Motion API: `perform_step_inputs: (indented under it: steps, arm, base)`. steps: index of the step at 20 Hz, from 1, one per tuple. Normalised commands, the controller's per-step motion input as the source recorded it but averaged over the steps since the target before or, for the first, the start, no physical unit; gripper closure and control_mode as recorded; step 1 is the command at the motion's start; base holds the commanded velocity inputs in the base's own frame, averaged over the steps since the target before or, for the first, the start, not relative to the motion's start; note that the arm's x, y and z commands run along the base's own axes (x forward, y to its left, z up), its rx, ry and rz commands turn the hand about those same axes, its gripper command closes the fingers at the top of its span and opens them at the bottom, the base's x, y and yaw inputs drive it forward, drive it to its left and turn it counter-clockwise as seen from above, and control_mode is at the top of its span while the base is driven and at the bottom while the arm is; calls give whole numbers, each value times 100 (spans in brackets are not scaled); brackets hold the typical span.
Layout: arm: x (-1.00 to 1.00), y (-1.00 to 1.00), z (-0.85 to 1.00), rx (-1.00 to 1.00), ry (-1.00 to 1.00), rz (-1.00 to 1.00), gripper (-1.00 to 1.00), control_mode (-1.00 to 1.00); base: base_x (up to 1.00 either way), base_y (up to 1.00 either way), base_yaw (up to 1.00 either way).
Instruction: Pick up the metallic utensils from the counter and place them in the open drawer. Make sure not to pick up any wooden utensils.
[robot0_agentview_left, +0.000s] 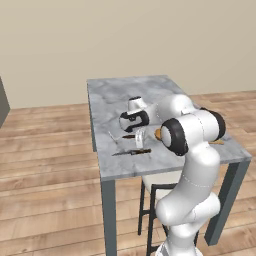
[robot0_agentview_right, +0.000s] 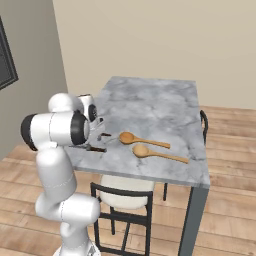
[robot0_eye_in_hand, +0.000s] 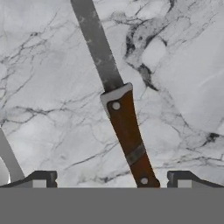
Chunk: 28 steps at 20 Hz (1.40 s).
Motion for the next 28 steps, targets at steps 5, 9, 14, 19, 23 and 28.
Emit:
perform_step_inputs:
  steps: [5,9,14,19,23,28]
  arm:
    - [18,0,-14,0,-5,0,-100,-100]
    - [13,0,-15,0,-12,0,-100,-100]
    - [9,0,-13,0,-7,0,-100,-100]
    - [3,0,-12,0,-3,0,-100,-100]
    - [-7,0,-8,0,0,0,-100,-100]
    - [-9,0,-7,0,0,0,-100,-100]
  base:
    - [0,0,0]
    - [0,0,0]
    - [0,0,0]
    - [0,0,0]
    - [0,0,0]
    - [0,0,0]
